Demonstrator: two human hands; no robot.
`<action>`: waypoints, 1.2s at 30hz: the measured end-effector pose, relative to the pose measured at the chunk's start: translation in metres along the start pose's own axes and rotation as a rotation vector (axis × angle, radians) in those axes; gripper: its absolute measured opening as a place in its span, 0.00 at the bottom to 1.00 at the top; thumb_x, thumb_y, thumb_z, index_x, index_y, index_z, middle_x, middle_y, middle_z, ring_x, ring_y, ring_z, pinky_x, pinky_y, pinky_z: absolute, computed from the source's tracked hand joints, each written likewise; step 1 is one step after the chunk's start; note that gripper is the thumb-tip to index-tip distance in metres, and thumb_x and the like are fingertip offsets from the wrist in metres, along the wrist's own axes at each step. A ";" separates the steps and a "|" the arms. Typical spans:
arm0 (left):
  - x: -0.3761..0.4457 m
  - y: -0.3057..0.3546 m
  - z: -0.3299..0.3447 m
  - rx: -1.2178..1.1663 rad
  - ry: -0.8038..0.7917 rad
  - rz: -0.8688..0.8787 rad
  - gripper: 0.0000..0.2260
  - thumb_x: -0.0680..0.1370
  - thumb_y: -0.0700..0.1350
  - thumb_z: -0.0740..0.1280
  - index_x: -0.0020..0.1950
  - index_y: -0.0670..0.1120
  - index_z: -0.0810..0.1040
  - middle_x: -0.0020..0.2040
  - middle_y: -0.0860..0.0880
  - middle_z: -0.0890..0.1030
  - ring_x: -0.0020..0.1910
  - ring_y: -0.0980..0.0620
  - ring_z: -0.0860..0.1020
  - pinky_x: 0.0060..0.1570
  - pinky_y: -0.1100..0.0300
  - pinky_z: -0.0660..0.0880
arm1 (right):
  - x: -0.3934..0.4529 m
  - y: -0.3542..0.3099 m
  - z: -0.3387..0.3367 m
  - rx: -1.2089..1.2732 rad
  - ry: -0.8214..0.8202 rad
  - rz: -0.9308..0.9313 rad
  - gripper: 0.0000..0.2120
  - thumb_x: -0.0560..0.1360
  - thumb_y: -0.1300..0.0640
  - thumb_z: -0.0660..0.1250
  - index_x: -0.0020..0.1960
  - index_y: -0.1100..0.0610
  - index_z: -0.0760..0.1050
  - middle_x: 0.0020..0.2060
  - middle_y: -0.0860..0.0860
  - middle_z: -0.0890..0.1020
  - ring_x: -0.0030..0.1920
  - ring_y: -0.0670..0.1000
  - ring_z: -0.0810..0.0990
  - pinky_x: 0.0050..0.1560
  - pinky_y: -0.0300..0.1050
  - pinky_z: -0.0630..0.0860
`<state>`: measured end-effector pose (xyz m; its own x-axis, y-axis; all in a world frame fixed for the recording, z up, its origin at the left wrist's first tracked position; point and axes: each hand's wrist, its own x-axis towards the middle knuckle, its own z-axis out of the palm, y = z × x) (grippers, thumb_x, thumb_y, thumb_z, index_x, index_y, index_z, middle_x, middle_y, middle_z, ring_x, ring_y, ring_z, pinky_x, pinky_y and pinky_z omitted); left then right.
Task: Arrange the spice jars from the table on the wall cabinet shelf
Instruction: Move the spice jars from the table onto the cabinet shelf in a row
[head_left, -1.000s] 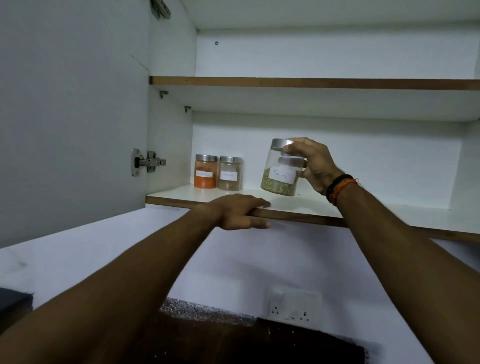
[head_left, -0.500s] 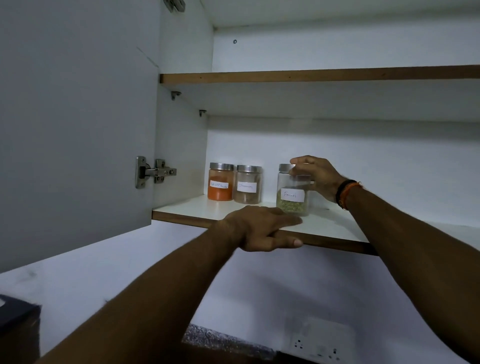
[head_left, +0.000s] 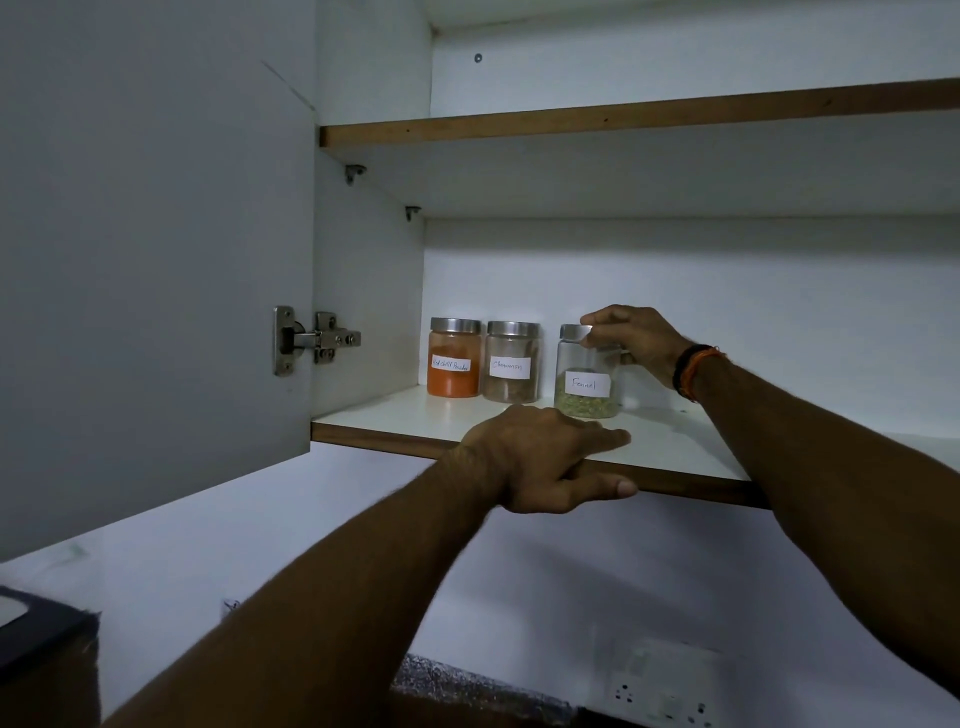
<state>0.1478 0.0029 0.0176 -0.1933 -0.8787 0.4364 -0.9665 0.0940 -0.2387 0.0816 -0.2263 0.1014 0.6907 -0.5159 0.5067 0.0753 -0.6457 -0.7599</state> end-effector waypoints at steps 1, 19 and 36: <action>0.000 0.000 0.000 0.000 0.007 0.002 0.32 0.78 0.67 0.50 0.77 0.53 0.66 0.70 0.48 0.77 0.61 0.47 0.79 0.58 0.52 0.75 | 0.001 0.001 -0.001 -0.002 0.004 -0.004 0.13 0.73 0.61 0.74 0.58 0.58 0.82 0.56 0.51 0.83 0.57 0.54 0.79 0.52 0.48 0.78; 0.002 -0.001 -0.001 0.019 0.001 -0.006 0.33 0.77 0.69 0.49 0.78 0.54 0.65 0.71 0.49 0.76 0.63 0.48 0.79 0.61 0.49 0.76 | 0.012 0.013 0.005 -0.145 0.105 -0.063 0.23 0.73 0.56 0.78 0.66 0.57 0.81 0.58 0.52 0.83 0.59 0.55 0.81 0.60 0.51 0.81; 0.003 -0.003 0.001 0.048 -0.033 -0.033 0.34 0.76 0.70 0.47 0.78 0.55 0.64 0.70 0.46 0.77 0.66 0.46 0.77 0.62 0.49 0.75 | -0.021 0.007 0.001 -0.301 0.271 -0.059 0.25 0.74 0.43 0.74 0.67 0.53 0.79 0.68 0.53 0.78 0.67 0.54 0.76 0.64 0.41 0.71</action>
<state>0.1505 -0.0002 0.0183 -0.1551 -0.8960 0.4160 -0.9629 0.0430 -0.2663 0.0682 -0.2188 0.0850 0.4738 -0.5771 0.6652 -0.1325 -0.7934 -0.5941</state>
